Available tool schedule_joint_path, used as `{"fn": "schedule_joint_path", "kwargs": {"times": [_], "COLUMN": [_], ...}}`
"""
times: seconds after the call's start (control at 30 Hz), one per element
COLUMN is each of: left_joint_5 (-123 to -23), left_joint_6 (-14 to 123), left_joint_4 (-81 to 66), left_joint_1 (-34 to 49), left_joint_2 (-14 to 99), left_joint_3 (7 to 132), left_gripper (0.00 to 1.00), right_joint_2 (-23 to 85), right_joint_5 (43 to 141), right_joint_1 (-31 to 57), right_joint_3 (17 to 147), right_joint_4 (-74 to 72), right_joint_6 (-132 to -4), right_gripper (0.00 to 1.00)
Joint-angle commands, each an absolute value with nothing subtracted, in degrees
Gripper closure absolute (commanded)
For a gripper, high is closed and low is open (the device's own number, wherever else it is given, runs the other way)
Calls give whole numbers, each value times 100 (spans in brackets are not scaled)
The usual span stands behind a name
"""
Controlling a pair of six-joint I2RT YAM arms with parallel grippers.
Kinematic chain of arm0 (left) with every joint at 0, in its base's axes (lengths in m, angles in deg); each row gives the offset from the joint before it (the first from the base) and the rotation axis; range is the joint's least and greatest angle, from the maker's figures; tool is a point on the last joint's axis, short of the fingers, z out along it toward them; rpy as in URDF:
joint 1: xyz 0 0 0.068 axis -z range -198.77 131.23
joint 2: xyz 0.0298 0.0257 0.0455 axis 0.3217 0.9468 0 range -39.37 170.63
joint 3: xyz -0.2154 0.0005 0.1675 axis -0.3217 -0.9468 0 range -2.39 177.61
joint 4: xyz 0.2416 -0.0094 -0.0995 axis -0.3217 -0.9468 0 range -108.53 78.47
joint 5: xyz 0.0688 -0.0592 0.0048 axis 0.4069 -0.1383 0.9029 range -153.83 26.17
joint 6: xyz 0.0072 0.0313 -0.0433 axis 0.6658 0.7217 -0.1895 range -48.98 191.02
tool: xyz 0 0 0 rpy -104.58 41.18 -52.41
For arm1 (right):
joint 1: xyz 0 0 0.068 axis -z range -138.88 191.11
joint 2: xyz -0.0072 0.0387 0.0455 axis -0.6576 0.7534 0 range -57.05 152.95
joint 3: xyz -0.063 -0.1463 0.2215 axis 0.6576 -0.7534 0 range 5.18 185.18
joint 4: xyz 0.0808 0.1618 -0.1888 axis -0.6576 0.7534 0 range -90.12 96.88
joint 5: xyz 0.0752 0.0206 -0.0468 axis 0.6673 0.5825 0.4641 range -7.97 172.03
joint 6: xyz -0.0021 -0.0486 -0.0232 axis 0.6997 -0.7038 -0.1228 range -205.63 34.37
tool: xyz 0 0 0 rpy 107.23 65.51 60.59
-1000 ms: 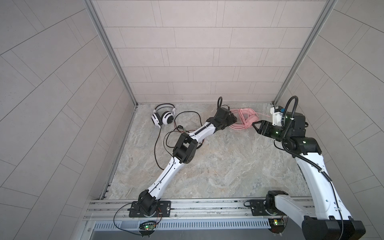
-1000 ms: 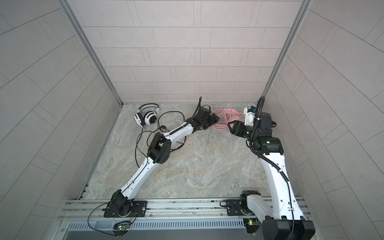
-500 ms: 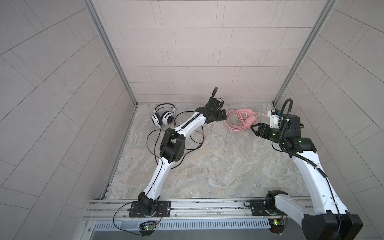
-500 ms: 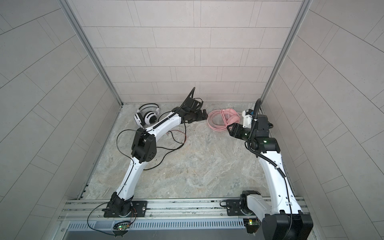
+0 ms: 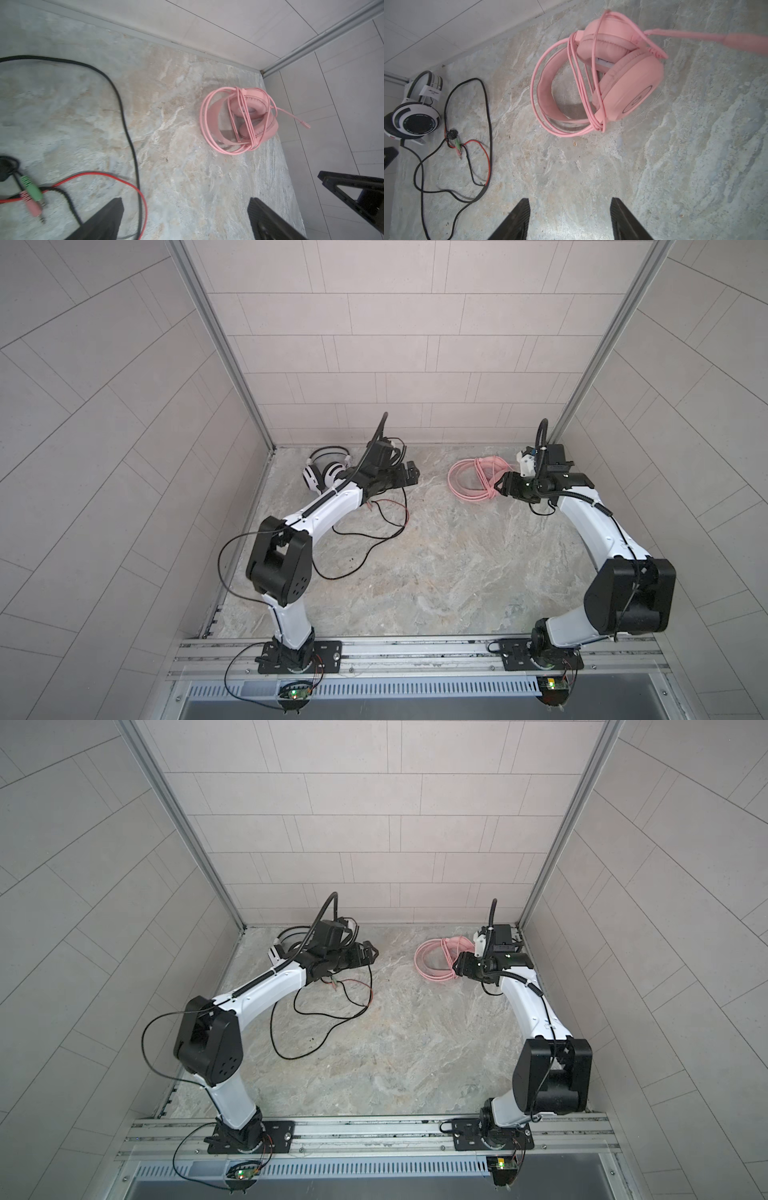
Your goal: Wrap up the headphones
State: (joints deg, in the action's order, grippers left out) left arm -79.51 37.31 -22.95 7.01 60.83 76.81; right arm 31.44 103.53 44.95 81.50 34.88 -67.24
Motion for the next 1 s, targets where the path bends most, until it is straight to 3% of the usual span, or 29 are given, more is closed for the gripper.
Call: {"fn": "schedule_joint_path", "kwargs": {"times": [0.0,0.33,0.87,0.97], "left_joint_5": [-8200,-8152,-8724,-8842], "left_joint_6": [3577,3815,4080,4172], "left_joint_4": [-1811,-3036,-3219,-3191], "left_joint_1": [485,-56,-779,-869], "left_joint_2": [5487,4819,4167,4163], "left_joint_3": [7167,6927,6504,6448], "left_gripper": [0,0,0,0], "right_joint_2": [3731,5651,7109,7367], "right_joint_5": [9974,9228,8387,8396], "right_joint_1": [4475,4195,3990,3958], "right_joint_3": [8915,10998,12655,13009], "right_joint_4": [3744,4409,5189,5348], "right_joint_6": [-6948,-6973,-7355,-7342], "right_gripper": [42,60,67,74]}}
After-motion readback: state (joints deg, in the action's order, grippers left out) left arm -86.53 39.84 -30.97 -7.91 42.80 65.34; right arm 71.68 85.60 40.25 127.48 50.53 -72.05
